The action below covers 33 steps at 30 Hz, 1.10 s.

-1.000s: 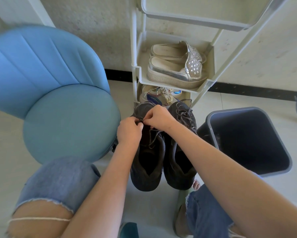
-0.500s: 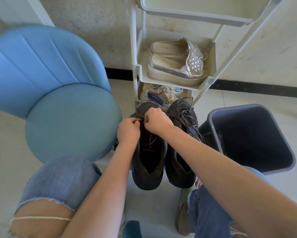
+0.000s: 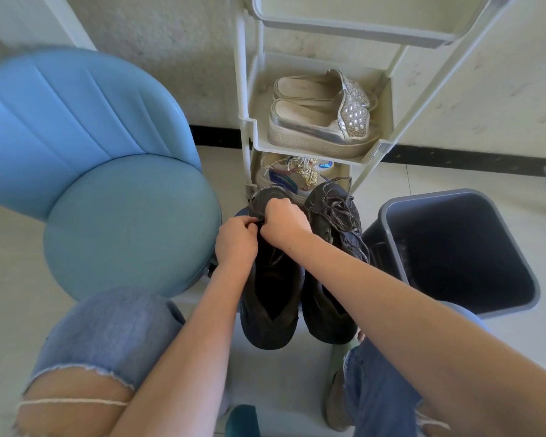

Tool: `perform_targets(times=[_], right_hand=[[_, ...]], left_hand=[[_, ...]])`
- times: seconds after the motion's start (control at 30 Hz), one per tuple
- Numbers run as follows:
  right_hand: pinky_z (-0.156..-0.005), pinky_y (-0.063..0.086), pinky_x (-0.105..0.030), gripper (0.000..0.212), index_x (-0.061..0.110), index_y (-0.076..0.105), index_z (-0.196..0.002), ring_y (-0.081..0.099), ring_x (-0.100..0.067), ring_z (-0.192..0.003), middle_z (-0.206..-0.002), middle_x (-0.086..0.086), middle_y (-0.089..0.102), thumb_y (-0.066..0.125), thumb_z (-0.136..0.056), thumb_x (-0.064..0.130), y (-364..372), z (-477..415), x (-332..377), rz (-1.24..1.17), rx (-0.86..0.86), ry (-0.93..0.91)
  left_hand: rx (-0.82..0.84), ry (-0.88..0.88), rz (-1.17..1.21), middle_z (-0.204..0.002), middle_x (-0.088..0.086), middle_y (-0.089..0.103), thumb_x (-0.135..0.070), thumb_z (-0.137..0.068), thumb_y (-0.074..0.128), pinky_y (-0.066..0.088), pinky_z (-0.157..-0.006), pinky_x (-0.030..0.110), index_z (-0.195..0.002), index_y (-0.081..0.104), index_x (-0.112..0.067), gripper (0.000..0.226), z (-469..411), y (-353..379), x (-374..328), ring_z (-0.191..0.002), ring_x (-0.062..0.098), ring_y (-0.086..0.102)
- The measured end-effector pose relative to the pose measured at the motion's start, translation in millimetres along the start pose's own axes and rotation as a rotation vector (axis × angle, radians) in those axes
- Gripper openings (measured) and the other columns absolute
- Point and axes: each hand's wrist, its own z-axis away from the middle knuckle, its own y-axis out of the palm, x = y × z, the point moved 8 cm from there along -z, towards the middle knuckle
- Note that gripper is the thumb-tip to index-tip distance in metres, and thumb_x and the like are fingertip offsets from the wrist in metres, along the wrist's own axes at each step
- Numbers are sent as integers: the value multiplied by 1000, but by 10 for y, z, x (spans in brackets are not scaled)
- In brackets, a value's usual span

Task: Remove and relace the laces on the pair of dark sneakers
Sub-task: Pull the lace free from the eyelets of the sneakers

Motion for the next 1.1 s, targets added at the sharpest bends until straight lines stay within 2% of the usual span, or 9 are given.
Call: perform_targets(times=[0.07,0.17,0.3,0.37,0.6,0.77,0.9,0.97,1.1], right_hand=[[-69,41,-33,17,3,56,-105,60,-33,-98,-105,-15,60,51,-90,9,10,32,66,72,-29,-41],[-70,39,-33,19,3,59,-106,61,-35,-99,-107,-16,63,49,-91,9,30,64,79,78,-67,-46],[-69,52,-35,12,2,67,-90,64,-35,-88,-92,-15,66,57,-85,7,33,5,-146,-157,-110,102],[-67,53,-34,9,3,69,-84,65,-32,-83,-87,-14,67,61,-82,7,33,-13,-215,-228,-124,145],[-74,57,-40,14,4,69,-88,64,-29,-82,-90,-11,67,57,-80,5,50,-74,-190,-229,-73,130],[-73,58,-40,11,9,73,-75,66,-24,-78,-80,-6,70,62,-77,6,62,-98,-279,-331,-86,138],[-72,58,-37,12,8,74,-76,66,-24,-77,-80,-7,70,62,-78,7,113,-70,-328,-382,-108,209],[-75,58,-39,10,10,73,-71,67,-26,-75,-78,-10,70,66,-77,8,126,-75,-364,-449,-106,242],[-77,58,-45,24,18,63,-56,64,-24,-66,-74,-11,70,72,-76,9,130,-72,-398,-513,-73,237]], left_hand=[[-3,8,-7,-121,9,64,-11,-94,44,47,-89,36,-119,66,-18,35,4,3,-19,-110,28,57],[-5,39,-16,-122,8,64,-12,-94,44,46,-88,35,-124,64,-22,37,12,2,-44,-112,28,57],[6,47,0,-126,6,62,-10,-95,43,44,-94,34,-123,64,-19,36,2,-1,-43,-116,25,55],[10,52,12,-126,6,62,-10,-95,43,44,-95,34,-123,64,-19,36,0,8,-50,-117,25,54],[12,30,-17,-124,6,63,-13,-96,42,48,-87,35,-123,64,-25,37,0,23,-37,-109,26,57],[24,27,-24,-127,5,61,-12,-96,42,44,-89,33,-125,62,-22,36,-9,26,-50,-114,24,55],[27,36,-19,-128,5,60,-11,-96,42,43,-91,33,-126,61,-20,37,-13,31,-51,-117,24,54],[23,44,-8,-129,6,60,-9,-95,41,43,-92,32,-125,61,-19,38,-17,24,-51,-117,24,53],[32,35,11,-129,6,60,-9,-96,41,43,-92,32,-125,62,-20,38,-42,40,-19,-118,24,53]])
